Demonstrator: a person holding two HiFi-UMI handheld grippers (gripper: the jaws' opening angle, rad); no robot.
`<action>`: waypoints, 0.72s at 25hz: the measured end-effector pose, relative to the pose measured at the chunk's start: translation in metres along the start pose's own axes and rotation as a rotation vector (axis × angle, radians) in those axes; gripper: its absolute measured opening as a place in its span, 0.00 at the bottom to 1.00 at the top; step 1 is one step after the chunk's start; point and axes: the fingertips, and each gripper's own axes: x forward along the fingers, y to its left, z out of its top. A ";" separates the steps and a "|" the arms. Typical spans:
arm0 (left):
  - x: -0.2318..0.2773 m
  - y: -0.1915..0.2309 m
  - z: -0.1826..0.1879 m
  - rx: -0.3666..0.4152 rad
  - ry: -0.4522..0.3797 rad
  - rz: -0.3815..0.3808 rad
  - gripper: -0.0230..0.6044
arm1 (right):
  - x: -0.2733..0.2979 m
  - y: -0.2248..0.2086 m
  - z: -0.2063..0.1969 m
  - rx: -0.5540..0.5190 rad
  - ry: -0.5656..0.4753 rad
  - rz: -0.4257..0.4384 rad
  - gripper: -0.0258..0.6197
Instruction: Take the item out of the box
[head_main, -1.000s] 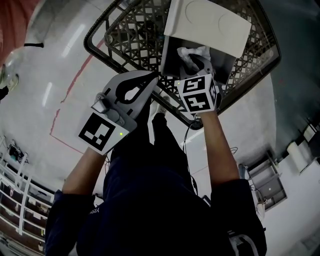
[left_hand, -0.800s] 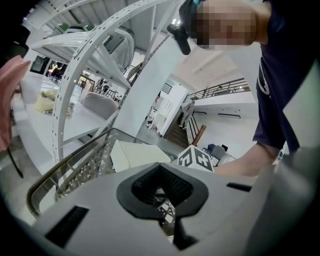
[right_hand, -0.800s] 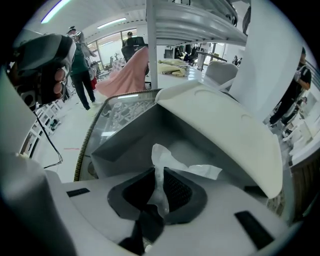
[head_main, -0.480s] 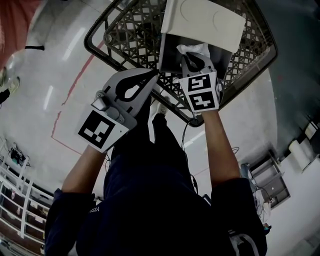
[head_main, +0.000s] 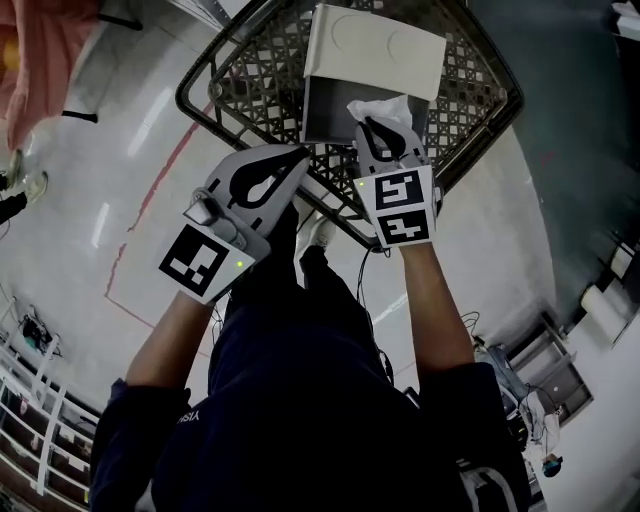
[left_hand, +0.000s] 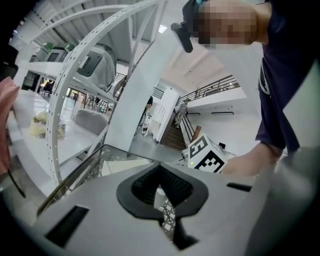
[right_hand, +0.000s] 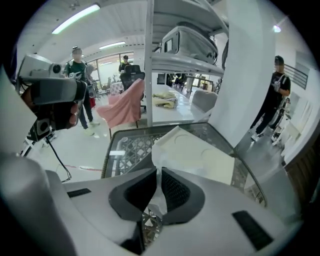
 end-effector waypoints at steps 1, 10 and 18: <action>-0.002 -0.006 0.005 0.009 -0.008 0.000 0.05 | -0.010 -0.001 0.006 -0.005 -0.020 -0.008 0.11; -0.018 -0.067 0.044 0.110 -0.075 -0.007 0.05 | -0.113 0.006 0.041 -0.059 -0.193 -0.069 0.11; -0.037 -0.131 0.082 0.207 -0.142 -0.009 0.05 | -0.203 0.021 0.053 -0.093 -0.323 -0.115 0.11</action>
